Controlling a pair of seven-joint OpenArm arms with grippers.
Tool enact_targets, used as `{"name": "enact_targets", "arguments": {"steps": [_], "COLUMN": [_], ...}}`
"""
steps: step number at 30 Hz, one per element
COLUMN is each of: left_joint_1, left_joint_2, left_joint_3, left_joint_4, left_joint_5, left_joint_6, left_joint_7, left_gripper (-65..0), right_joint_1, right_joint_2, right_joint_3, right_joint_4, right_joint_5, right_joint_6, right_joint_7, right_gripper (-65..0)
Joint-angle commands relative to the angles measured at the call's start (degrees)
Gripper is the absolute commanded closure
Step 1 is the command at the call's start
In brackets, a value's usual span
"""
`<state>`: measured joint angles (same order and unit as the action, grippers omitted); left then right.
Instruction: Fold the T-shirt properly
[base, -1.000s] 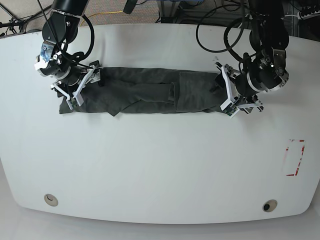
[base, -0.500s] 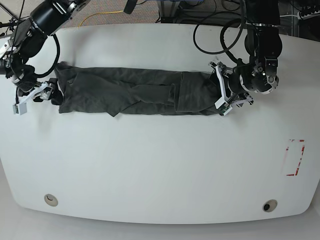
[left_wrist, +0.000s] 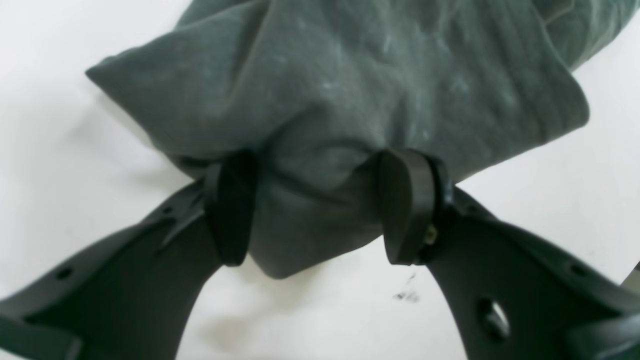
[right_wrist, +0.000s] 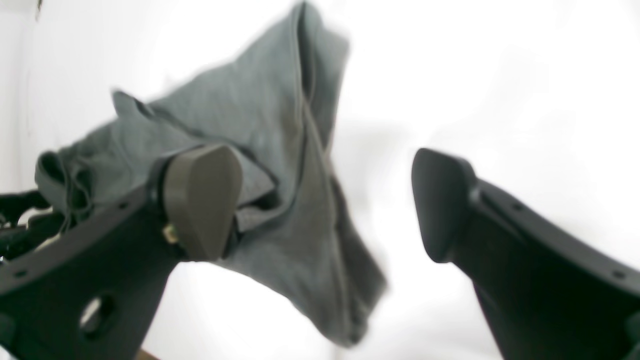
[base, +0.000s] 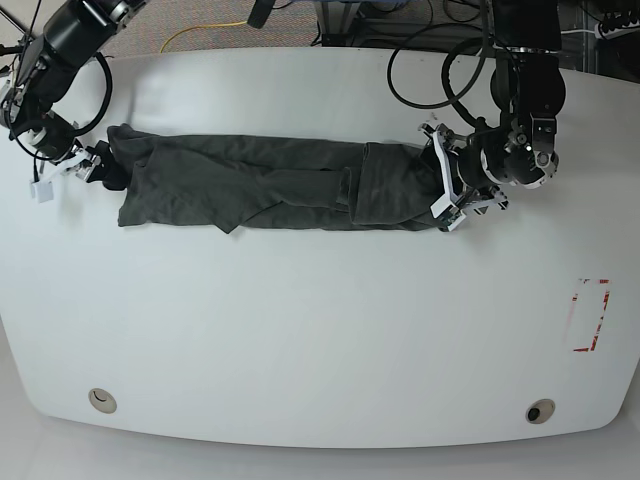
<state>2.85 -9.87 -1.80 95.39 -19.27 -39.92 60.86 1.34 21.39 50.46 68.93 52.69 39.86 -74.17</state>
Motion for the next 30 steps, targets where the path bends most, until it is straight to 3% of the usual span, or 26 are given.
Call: {"name": "enact_targets", "arguments": {"steps": [1,10,13,16,18,19,24,30], "left_joint_1": [-0.79,-0.79,-0.79,-0.79,-0.79,-0.87,-2.63,-5.36], "left_joint_2": [-0.2,-0.02,-0.02,-0.02,-0.02,0.07,2.09,5.6], "left_joint_3": [-0.17,-0.17,-0.17,-0.09,0.44,1.23,6.77,7.47], "left_joint_4": [1.0,1.09,1.09,1.0,1.0,0.65,0.21,-3.04], "left_joint_5": [-0.56,-0.56,-0.56,-0.47,-0.47,-0.47,-0.47,-0.38], "left_joint_6": [-0.08,-0.08,-0.08,-0.08,-0.08,-0.08,-0.08,0.32], "left_joint_7": [-0.42,-0.42,-0.42,-0.42,-0.42,-0.33,-0.07,0.02], "left_gripper": [-35.8,-35.8,-35.8,-35.8,-35.8,-35.8,-35.8,-35.8], "right_joint_1": [0.37,-0.77,-0.77,-0.77,-0.77,-0.77,-1.48,-3.94], "right_joint_2": [-0.6,-3.5,-4.02,-4.02,-3.94,-3.76,-2.53,-0.42], "right_joint_3": [-0.57,-6.54,-7.34,-7.78,-9.36,-10.15,-11.2,-11.12], "right_joint_4": [0.66,0.92,1.01,1.01,1.01,1.1,7.51,18.94], "right_joint_5": [1.07,1.25,1.16,1.07,1.07,1.07,1.07,1.25], "right_joint_6": [0.14,0.14,0.14,0.14,0.14,0.14,0.14,0.14], "right_joint_7": [1.51,2.92,4.33,4.76,4.94,4.94,6.35,6.35], "right_gripper": [-52.5,-50.4,-37.1,-14.4,-2.4,0.0,0.0,0.0]}}
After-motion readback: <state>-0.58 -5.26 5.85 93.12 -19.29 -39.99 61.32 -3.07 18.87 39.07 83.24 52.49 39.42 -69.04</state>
